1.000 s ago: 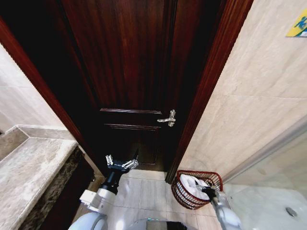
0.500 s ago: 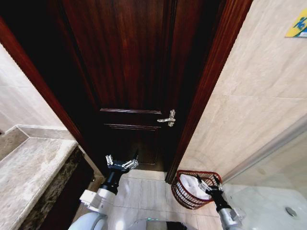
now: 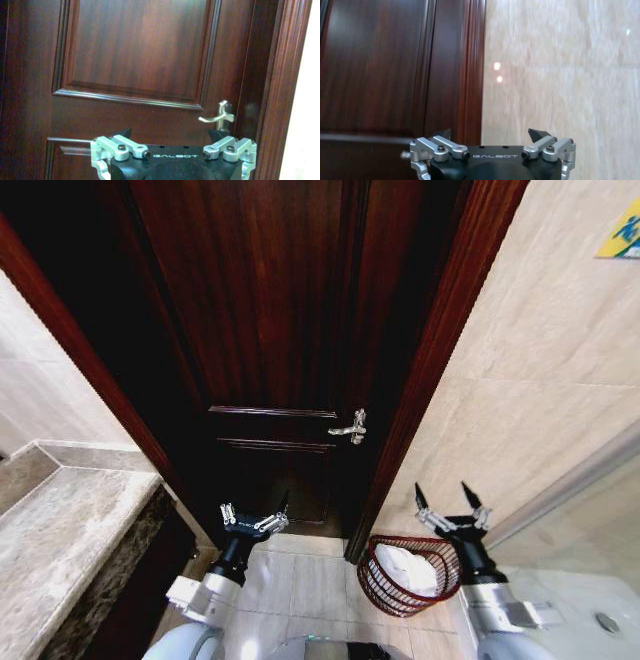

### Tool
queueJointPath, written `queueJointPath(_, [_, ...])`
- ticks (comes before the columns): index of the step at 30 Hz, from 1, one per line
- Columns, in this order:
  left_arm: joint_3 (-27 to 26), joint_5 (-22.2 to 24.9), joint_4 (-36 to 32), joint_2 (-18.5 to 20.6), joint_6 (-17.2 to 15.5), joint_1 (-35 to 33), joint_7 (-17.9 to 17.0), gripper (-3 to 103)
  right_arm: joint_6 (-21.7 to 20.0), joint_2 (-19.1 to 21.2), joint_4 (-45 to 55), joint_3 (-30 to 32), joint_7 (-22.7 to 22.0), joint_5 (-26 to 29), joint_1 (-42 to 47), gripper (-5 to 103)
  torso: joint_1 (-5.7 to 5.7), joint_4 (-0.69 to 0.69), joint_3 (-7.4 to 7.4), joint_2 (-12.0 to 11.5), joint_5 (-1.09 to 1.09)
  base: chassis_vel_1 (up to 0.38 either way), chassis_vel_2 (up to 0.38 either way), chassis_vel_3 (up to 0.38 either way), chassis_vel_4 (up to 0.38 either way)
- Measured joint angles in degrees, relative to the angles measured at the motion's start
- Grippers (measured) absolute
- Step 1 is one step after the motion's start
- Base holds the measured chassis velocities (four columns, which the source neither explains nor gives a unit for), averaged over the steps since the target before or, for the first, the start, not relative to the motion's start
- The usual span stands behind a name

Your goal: Discard the used towel into the hamper.

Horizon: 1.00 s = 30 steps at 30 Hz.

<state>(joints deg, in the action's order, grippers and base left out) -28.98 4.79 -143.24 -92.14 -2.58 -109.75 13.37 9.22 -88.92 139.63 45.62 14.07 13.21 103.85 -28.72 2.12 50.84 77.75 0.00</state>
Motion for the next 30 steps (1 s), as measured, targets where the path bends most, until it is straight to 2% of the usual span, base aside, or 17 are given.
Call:
queueJointPath(15, [0.00,0.00,0.00,0.00,0.00,0.00,0.00,100,0.69,1.34,2.84,-0.18,-1.93,3.29,-3.56,100,0.00,0.00,0.00,0.00,0.00,0.000,0.000,0.000,0.000])
queueJointPath(30, [0.00,0.00,0.00,0.00,0.00,0.00,0.00,100,2.24,0.13,0.80,-0.05,0.35,3.99,-3.52,100,0.02,0.00,0.00,0.00,0.00,0.074,-0.073,-0.070,0.077])
